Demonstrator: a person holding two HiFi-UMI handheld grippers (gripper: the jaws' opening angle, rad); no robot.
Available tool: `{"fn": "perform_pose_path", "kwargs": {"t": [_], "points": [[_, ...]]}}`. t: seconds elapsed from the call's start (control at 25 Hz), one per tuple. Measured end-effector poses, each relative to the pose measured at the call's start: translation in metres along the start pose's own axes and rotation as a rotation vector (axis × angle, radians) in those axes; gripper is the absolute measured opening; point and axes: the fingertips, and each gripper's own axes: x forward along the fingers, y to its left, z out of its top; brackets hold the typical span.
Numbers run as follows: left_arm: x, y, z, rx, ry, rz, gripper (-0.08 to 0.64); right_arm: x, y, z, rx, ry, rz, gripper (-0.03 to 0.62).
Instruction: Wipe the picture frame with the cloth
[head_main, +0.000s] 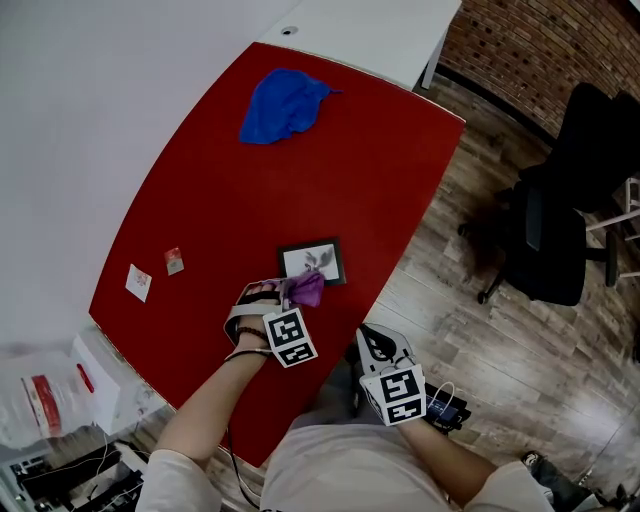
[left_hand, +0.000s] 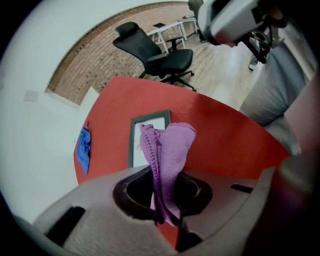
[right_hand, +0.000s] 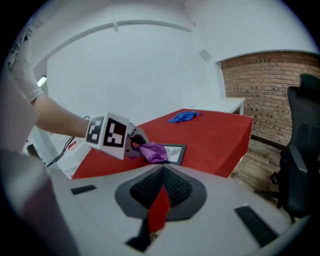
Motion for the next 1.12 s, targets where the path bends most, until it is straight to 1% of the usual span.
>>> {"fn": "perform_pose_path", "kwargs": {"t": [0.08,0.16,0.24,0.36,0.64,0.84,0.96,1.12], "points": [[0.005,0.028,0.002,-0.055,0.001,0.043,0.061,-0.001,-0.002,-0.001,0.004,-0.002,-0.003,0.005],[0.015,0.056,0.008,-0.082,0.007,0.091,0.061,-0.003,-0.005,-0.003,0.009,0.001,-0.008,0.005],[0.029,0.073,0.016,-0.071,0.023,0.121,0.061,-0.005,-0.007,-0.004,0.015,0.004,-0.016,0.003],[0.045,0.078,0.02,-0.06,0.056,0.11,0.061,-0.007,-0.009,-0.005,0.02,0.003,-0.022,0.005],[0.047,0.06,0.022,-0.046,0.062,0.077,0.061,-0.011,-0.019,-0.011,0.039,0.005,-0.04,0.003],[0.031,0.024,0.03,-0.008,0.045,-0.025,0.061,-0.006,-0.017,-0.009,0.035,0.008,-0.021,0.005],[0.018,0.0,0.032,-0.016,0.021,-0.075,0.061,-0.004,-0.015,-0.009,0.029,0.013,-0.013,0.005],[0.007,-0.021,0.03,-0.016,0.001,-0.098,0.061,-0.002,-0.012,-0.006,0.024,0.009,-0.001,0.004]]}}
